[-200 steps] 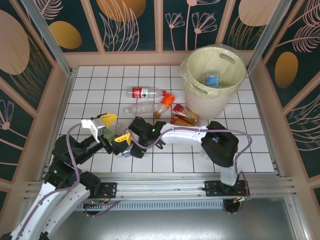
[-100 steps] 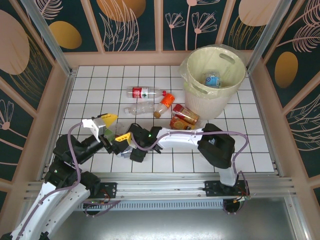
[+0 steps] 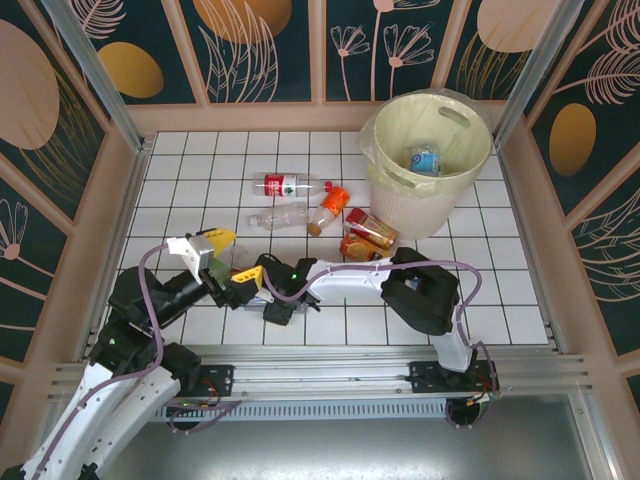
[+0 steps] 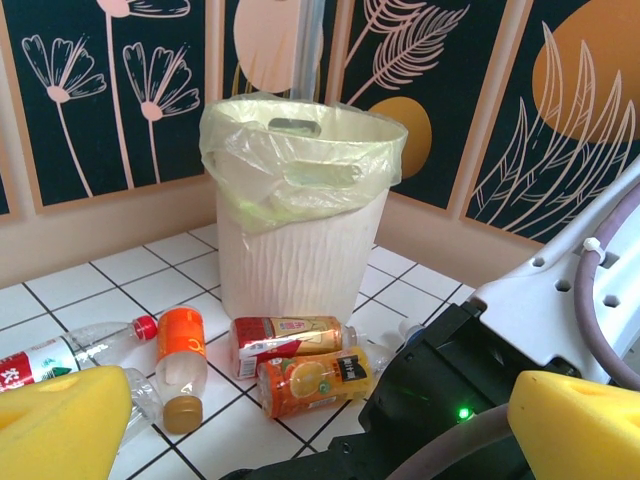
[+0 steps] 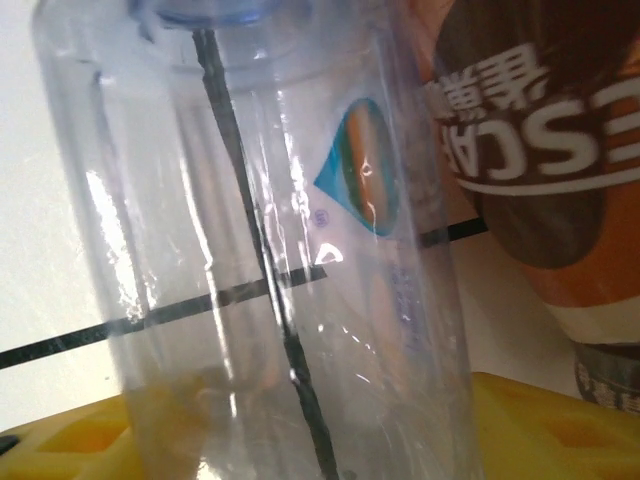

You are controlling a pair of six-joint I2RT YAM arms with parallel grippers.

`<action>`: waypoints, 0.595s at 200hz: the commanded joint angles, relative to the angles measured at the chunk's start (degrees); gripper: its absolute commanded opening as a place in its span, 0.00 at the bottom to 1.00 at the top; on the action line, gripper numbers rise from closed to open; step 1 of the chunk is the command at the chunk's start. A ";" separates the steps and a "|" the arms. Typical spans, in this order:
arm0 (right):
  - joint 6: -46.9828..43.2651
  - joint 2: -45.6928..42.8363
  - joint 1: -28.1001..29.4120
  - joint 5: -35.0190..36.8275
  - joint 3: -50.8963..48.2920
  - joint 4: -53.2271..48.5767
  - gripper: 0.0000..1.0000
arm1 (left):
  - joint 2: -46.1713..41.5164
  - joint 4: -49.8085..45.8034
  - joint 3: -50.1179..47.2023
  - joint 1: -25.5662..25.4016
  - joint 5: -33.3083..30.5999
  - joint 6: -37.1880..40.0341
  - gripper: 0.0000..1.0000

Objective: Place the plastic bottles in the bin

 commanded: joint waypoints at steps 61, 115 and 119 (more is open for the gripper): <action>1.30 -2.91 1.70 -0.65 -3.83 0.57 0.58 | 0.47 4.47 0.89 -0.23 3.65 -0.21 0.99; 5.22 -9.20 0.58 -3.27 -7.93 4.44 0.58 | -1.34 6.58 0.35 0.03 5.37 -0.61 0.99; 5.53 -9.79 0.43 -3.43 -8.19 4.74 0.58 | -1.60 6.87 0.19 0.03 5.40 -0.71 0.99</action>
